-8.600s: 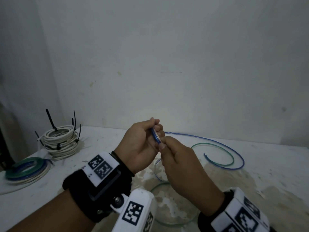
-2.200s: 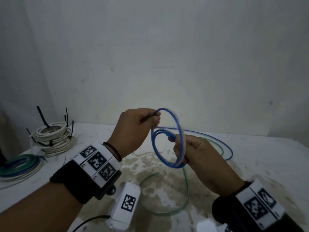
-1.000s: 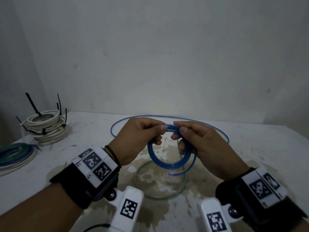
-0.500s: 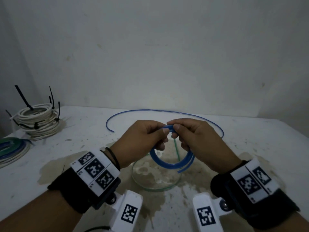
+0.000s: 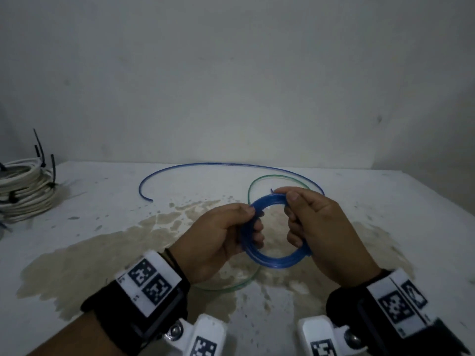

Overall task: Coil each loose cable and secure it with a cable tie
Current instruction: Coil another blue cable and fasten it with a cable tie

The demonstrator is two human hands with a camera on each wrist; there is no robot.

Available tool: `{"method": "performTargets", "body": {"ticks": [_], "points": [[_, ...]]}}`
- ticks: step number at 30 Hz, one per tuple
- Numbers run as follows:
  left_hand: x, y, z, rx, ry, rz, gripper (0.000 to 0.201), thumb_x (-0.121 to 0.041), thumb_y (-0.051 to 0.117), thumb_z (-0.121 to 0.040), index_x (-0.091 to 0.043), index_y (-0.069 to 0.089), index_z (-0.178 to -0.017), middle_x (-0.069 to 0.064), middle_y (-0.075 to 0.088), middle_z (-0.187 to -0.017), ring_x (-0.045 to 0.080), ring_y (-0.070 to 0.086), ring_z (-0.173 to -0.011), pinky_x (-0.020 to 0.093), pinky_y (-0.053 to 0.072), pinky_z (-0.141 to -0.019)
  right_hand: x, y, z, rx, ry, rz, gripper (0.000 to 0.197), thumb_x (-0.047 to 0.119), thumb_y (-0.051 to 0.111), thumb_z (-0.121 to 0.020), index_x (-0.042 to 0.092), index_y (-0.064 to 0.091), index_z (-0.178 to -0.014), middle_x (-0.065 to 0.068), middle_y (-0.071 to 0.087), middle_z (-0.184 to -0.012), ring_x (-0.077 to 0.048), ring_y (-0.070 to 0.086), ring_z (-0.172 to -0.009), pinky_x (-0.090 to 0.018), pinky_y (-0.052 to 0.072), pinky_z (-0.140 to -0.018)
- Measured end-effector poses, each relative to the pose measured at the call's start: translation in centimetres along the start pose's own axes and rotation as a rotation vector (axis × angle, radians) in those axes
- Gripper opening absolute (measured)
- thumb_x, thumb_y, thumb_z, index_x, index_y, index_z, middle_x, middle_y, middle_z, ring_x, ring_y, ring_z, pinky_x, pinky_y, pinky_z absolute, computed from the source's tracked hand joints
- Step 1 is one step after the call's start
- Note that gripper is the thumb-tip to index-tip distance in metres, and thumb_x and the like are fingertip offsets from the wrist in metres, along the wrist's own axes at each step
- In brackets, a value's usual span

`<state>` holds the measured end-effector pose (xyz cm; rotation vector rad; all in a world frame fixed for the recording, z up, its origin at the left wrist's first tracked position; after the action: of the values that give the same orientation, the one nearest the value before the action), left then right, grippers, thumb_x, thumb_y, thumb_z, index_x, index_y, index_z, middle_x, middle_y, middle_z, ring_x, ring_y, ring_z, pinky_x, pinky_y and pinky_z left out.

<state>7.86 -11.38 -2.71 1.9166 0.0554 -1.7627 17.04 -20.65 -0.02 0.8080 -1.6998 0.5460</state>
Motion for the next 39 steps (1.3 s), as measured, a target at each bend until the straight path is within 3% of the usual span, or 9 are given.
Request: {"method": "performTargets", "body": {"ticks": [2,5,10,17,24,28,33,36,39], "points": [[-0.6,0.2,-0.5,-0.033,0.060,-0.334,0.023,-0.020,0.049,-0.097,-0.003,0.063,-0.103,0.009,0.066,-0.085,0.020,0.064,-0.073,0.033,0.055,-0.075,0.0,-0.2,0.3,0.060,0.010,0.130,0.025,0.017,0.044,-0.099,0.014,0.069,-0.095,-0.003,0.036,-0.057,-0.010,0.030,-0.043,-0.025,0.029,-0.041],[-0.8,2.4,-1.1,0.004,0.154,-0.540,0.032,-0.026,0.045,-0.099,-0.001,0.062,-0.091,0.004,0.059,-0.071,0.016,0.055,-0.061,0.031,0.051,-0.065,0.0,-0.5,0.8,0.087,-0.016,0.225,0.024,0.018,0.044,-0.099,0.015,0.067,-0.097,0.003,0.040,-0.053,-0.009,0.032,-0.043,-0.024,0.031,-0.042],[1.2,4.2,-2.3,-0.013,0.109,-0.308,0.025,-0.021,0.043,-0.101,-0.003,0.055,-0.089,-0.004,0.040,-0.060,0.007,0.032,-0.048,0.021,0.032,-0.049,-0.8,-3.5,1.3,-0.056,0.043,0.119,0.018,0.019,0.047,-0.097,0.011,0.058,-0.087,-0.003,0.053,-0.065,-0.009,0.036,-0.044,-0.025,0.031,-0.043],[3.2,6.3,-3.9,0.018,0.053,-0.445,0.015,-0.010,0.047,-0.098,-0.006,0.061,-0.093,0.005,0.063,-0.077,0.014,0.054,-0.057,0.030,0.052,-0.061,-2.4,-6.8,1.8,-0.065,0.173,0.152,0.023,0.015,0.050,-0.096,0.006,0.054,-0.075,-0.007,0.045,-0.059,-0.009,0.030,-0.039,-0.022,0.028,-0.040],[5.0,7.5,-4.0,-0.059,0.120,-0.440,0.022,-0.022,0.052,-0.096,-0.030,0.070,-0.086,-0.009,0.060,-0.063,0.012,0.045,-0.053,0.029,0.040,-0.054,-2.9,-8.9,2.5,-0.145,0.201,0.319,0.021,0.025,0.055,-0.094,0.010,0.050,-0.081,-0.006,0.055,-0.062,-0.009,0.036,-0.040,-0.023,0.032,-0.042],[6.1,7.2,-4.0,-0.082,0.105,-0.398,0.024,-0.020,0.053,-0.096,-0.026,0.074,-0.087,-0.005,0.058,-0.065,0.011,0.044,-0.053,0.029,0.038,-0.053,-3.2,-9.2,3.1,-0.135,0.241,0.292,0.022,0.025,0.057,-0.093,0.010,0.054,-0.078,-0.007,0.061,-0.065,-0.012,0.040,-0.042,-0.024,0.035,-0.043],[7.3,6.2,-4.1,-0.112,0.042,-0.280,0.020,-0.016,0.053,-0.096,-0.014,0.072,-0.095,0.002,0.054,-0.067,0.008,0.041,-0.048,0.023,0.036,-0.047,-1.6,-10.6,3.9,-0.080,0.278,0.530,0.027,0.034,0.055,-0.094,0.012,0.069,-0.092,-0.007,0.070,-0.082,-0.022,0.064,-0.066,-0.034,0.053,-0.060],[7.6,5.5,-4.1,-0.126,0.014,-0.201,0.019,-0.014,0.051,-0.096,-0.009,0.070,-0.098,0.002,0.051,-0.068,0.007,0.039,-0.047,0.020,0.036,-0.045,1.2,-16.1,5.0,-0.260,0.263,0.741,0.021,0.031,0.055,-0.093,0.017,0.071,-0.092,0.003,0.069,-0.085,-0.011,0.061,-0.069,-0.027,0.049,-0.063],[7.6,5.0,-4.1,-0.143,0.008,-0.138,0.018,-0.012,0.051,-0.096,-0.006,0.067,-0.101,0.003,0.050,-0.068,0.007,0.038,-0.046,0.018,0.036,-0.043,3.3,-22.3,6.8,-0.338,0.360,1.095,0.014,0.022,0.063,-0.089,0.014,0.074,-0.090,-0.001,0.070,-0.089,-0.015,0.061,-0.077,-0.023,0.041,-0.068]]}}
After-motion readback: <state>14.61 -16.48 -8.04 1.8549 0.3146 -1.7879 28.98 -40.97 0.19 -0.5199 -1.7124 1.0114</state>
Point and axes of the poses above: each hand's wrist, its own z-axis away from the middle knuckle, its own y-axis out of the palm, x = y × z, the point moved 9 cm from there along -z, towards the middle knuckle
